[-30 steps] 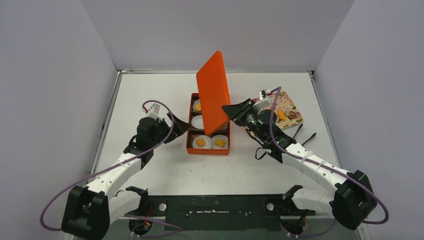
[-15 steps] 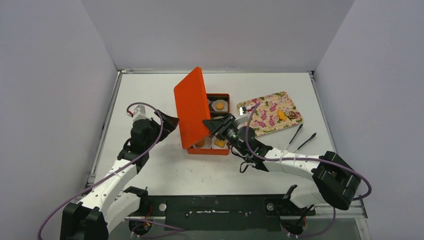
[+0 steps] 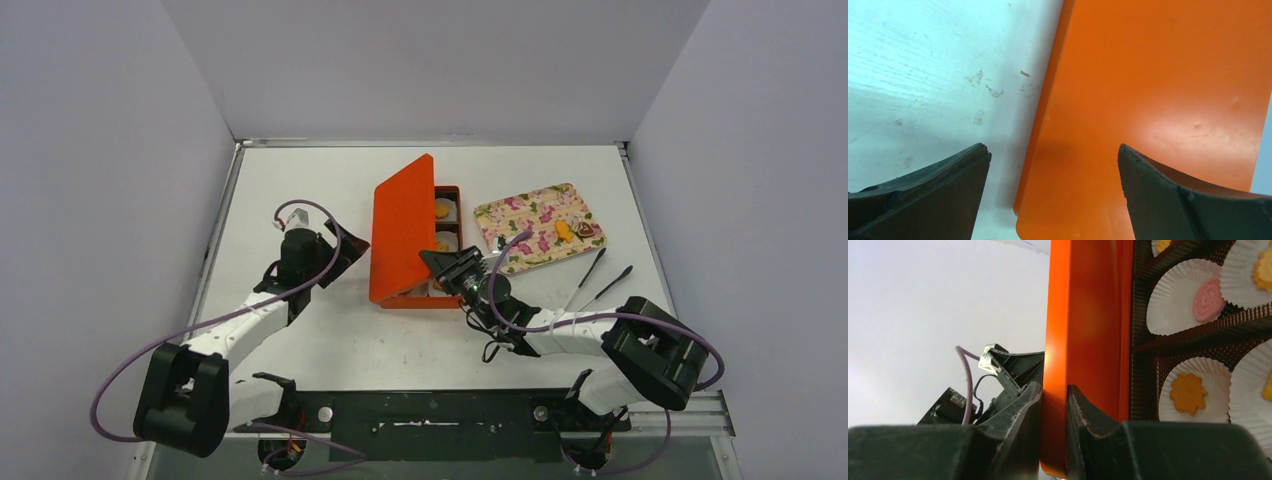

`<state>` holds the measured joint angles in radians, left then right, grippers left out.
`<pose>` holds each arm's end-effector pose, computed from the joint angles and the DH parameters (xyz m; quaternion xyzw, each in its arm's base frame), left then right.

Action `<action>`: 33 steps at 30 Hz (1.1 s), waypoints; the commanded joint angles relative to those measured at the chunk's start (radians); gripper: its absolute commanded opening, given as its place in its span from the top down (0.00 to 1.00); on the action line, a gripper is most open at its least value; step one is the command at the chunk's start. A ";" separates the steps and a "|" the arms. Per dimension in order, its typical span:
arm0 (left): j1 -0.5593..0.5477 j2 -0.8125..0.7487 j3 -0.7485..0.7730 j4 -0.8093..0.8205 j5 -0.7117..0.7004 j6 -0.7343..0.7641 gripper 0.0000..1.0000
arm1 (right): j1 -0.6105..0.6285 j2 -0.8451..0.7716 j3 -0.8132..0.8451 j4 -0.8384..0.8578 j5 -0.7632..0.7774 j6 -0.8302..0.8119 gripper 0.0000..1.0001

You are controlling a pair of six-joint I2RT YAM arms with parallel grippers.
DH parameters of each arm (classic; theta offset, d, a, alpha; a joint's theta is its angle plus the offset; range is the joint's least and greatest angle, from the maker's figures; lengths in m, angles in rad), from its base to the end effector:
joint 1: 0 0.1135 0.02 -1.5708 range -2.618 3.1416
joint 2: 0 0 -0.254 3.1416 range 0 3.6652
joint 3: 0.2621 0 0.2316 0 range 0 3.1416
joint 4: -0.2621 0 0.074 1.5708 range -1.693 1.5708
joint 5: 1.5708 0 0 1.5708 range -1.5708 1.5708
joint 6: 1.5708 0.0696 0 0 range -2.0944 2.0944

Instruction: Pack the cookies

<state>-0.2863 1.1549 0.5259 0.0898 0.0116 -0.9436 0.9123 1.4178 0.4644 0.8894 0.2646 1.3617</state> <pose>0.2461 -0.0733 0.1890 -0.2781 0.8243 -0.2887 0.4000 0.1983 0.2266 0.2078 0.2491 0.6847 0.5749 0.3723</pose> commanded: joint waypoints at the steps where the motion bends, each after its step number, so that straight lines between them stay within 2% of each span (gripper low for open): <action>1: 0.004 0.110 0.080 0.122 0.074 0.002 0.04 | -0.001 0.003 -0.013 0.129 0.071 0.010 1.00; 9: 0.003 0.306 0.153 0.179 0.153 0.028 0.07 | -0.030 0.045 -0.053 0.139 0.048 0.020 1.00; 14: 0.003 0.396 0.177 0.215 0.217 0.040 0.07 | -0.060 0.041 -0.068 0.106 0.026 0.014 0.94; 17: 0.002 0.434 0.185 0.230 0.247 0.046 0.07 | -0.088 0.046 -0.072 0.128 -0.023 0.030 0.98; 18: 0.002 0.442 0.186 0.233 0.255 0.049 0.07 | -0.098 0.051 -0.077 0.163 -0.049 0.032 1.00; 24: 0.006 0.439 0.173 0.300 0.299 0.032 0.07 | -0.140 0.050 -0.068 0.304 -0.142 0.077 1.00; 33: 0.092 0.373 0.097 0.479 0.398 -0.081 0.07 | -0.208 0.044 -0.035 0.459 -0.244 0.130 1.00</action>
<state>-0.2333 1.5742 0.6350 0.4252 0.3397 -0.9657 0.7280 1.4727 0.3855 1.1015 0.0776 1.4506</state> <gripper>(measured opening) 0.932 0.187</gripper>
